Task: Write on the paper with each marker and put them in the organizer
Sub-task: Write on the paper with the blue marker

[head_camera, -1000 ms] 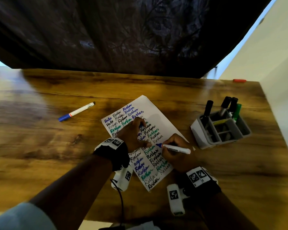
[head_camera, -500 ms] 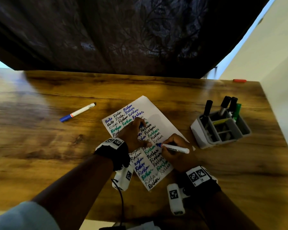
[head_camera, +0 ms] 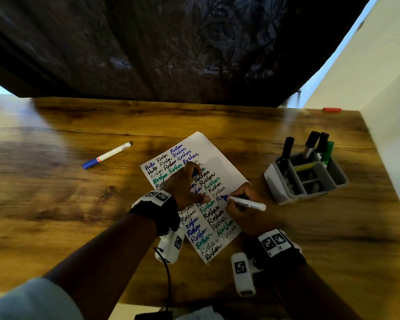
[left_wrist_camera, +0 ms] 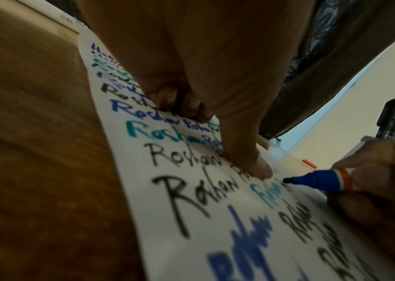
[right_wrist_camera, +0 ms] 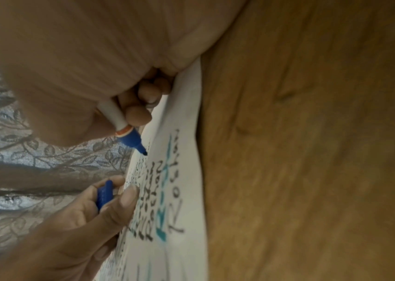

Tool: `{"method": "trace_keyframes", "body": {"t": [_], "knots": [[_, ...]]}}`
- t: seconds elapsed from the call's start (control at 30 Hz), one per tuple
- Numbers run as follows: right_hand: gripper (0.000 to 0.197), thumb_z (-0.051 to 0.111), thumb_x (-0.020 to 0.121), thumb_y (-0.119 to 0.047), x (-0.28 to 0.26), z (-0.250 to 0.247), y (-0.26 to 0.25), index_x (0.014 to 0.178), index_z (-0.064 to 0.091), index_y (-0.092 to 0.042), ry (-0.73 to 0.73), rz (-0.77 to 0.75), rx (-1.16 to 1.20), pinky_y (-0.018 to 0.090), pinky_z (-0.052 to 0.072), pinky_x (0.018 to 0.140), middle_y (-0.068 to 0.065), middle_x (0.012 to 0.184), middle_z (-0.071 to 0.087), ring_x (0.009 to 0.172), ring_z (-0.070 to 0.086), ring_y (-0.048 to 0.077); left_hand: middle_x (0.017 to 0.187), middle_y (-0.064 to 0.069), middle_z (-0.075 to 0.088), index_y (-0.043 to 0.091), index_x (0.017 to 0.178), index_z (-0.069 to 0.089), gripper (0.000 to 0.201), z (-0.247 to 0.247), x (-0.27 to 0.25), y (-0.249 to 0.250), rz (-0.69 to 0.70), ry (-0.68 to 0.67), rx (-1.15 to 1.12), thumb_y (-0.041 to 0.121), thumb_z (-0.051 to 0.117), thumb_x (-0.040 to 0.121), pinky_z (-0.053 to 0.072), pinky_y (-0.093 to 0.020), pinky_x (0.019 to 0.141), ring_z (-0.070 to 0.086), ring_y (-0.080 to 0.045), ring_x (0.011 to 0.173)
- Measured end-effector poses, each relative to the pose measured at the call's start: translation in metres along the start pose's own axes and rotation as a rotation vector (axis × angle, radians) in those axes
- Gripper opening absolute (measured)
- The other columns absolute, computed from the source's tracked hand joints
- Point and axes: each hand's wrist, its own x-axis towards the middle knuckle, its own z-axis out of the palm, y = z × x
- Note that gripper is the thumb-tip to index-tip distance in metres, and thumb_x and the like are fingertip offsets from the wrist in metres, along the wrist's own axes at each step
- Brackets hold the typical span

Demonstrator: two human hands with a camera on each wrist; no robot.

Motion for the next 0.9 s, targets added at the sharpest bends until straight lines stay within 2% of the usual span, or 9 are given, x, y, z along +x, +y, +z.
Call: {"method": "trace_keyframes", "body": {"t": [0.13, 0.27, 0.43, 0.53, 0.63, 0.7, 0.77, 0.83, 0.9], "knots": [[0.013, 0.069, 0.077, -0.030, 0.002, -0.005, -0.005, 0.084, 0.058, -0.029, -0.055, -0.024, -0.006, 0.025, 0.056, 0.058, -0.010, 0.078, 0.063, 0.068, 0.062, 0.005, 0.113, 0.004, 0.059, 0.033, 0.112, 0.038, 0.071, 0.000, 0.000, 0.000, 0.000, 0.003, -0.001, 0.046, 0.087, 0.062, 0.050, -0.036, 0.082, 0.059, -0.017, 0.100], [0.015, 0.069, 0.078, -0.030, 0.003, -0.003, 0.000, 0.088, 0.062, -0.022, -0.049, -0.013, -0.003, 0.031, 0.058, 0.059, -0.008, 0.079, 0.065, 0.068, 0.064, 0.007, 0.114, 0.002, 0.059, 0.033, 0.110, 0.038, 0.071, 0.000, 0.000, -0.001, 0.005, 0.001, -0.010, 0.046, 0.087, 0.061, 0.050, -0.035, 0.081, 0.059, -0.018, 0.100], [0.018, 0.064, 0.077, -0.039, 0.005, 0.001, 0.006, 0.088, 0.062, -0.024, 0.036, -0.062, -0.006, 0.031, 0.057, 0.058, -0.009, 0.078, 0.063, 0.066, 0.062, 0.007, 0.114, 0.003, 0.059, 0.034, 0.110, 0.037, 0.071, 0.001, 0.000, -0.002, 0.011, 0.009, 0.002, 0.048, 0.087, 0.061, 0.047, -0.033, 0.078, 0.058, -0.017, 0.100], [0.017, 0.065, 0.078, -0.039, 0.006, 0.001, 0.009, 0.089, 0.058, -0.029, -0.041, -0.066, -0.045, 0.024, 0.055, 0.056, -0.012, 0.079, 0.061, 0.066, 0.063, 0.006, 0.115, 0.003, 0.059, 0.033, 0.112, 0.038, 0.072, 0.001, 0.000, -0.002, 0.007, 0.011, 0.007, 0.048, 0.087, 0.061, 0.047, -0.033, 0.080, 0.057, -0.017, 0.102], [0.018, 0.069, 0.077, -0.037, 0.003, 0.005, 0.010, 0.073, 0.052, -0.039, 0.043, 0.056, -0.029, 0.008, 0.044, 0.051, -0.017, 0.065, 0.054, 0.061, 0.061, -0.003, 0.116, 0.003, 0.058, 0.033, 0.113, 0.038, 0.074, 0.001, 0.000, -0.002, 0.004, 0.010, 0.011, 0.049, 0.087, 0.061, 0.049, -0.035, 0.083, 0.057, -0.017, 0.103], [0.027, 0.066, 0.080, -0.041, 0.003, 0.011, 0.007, 0.065, 0.043, -0.042, 0.103, 0.038, -0.024, 0.006, 0.038, 0.046, -0.019, 0.056, 0.049, 0.063, 0.058, -0.011, 0.115, 0.003, 0.058, 0.032, 0.113, 0.037, 0.074, 0.001, 0.000, -0.002, 0.003, 0.011, 0.014, 0.049, 0.087, 0.061, 0.049, -0.034, 0.082, 0.057, -0.017, 0.102], [0.028, 0.060, 0.084, -0.049, 0.003, 0.009, -0.006, 0.066, 0.040, -0.040, 0.174, 0.022, 0.040, 0.001, 0.037, 0.051, -0.025, 0.055, 0.046, 0.067, 0.053, -0.022, 0.116, 0.002, 0.059, 0.032, 0.113, 0.038, 0.074, 0.001, 0.000, -0.002, 0.004, 0.011, 0.010, 0.049, 0.087, 0.061, 0.049, -0.035, 0.083, 0.057, -0.018, 0.103], [0.016, 0.064, 0.084, -0.036, 0.004, 0.010, -0.004, 0.073, 0.054, -0.033, 0.146, -0.022, 0.072, -0.008, 0.033, 0.059, -0.029, 0.061, 0.039, 0.073, 0.048, -0.030, 0.116, 0.002, 0.060, 0.032, 0.111, 0.037, 0.073, 0.001, 0.000, -0.001, 0.005, 0.012, 0.009, 0.049, 0.087, 0.061, 0.049, -0.035, 0.084, 0.058, -0.018, 0.103], [0.020, 0.065, 0.087, -0.030, 0.006, 0.010, 0.000, 0.071, 0.053, -0.032, 0.156, 0.037, 0.066, -0.004, 0.036, 0.059, -0.025, 0.058, 0.042, 0.069, 0.051, -0.026, 0.115, 0.001, 0.060, 0.034, 0.110, 0.037, 0.072, 0.001, -0.001, -0.001, 0.000, 0.010, 0.009, 0.049, 0.086, 0.061, 0.049, -0.036, 0.083, 0.058, -0.019, 0.102]]}}
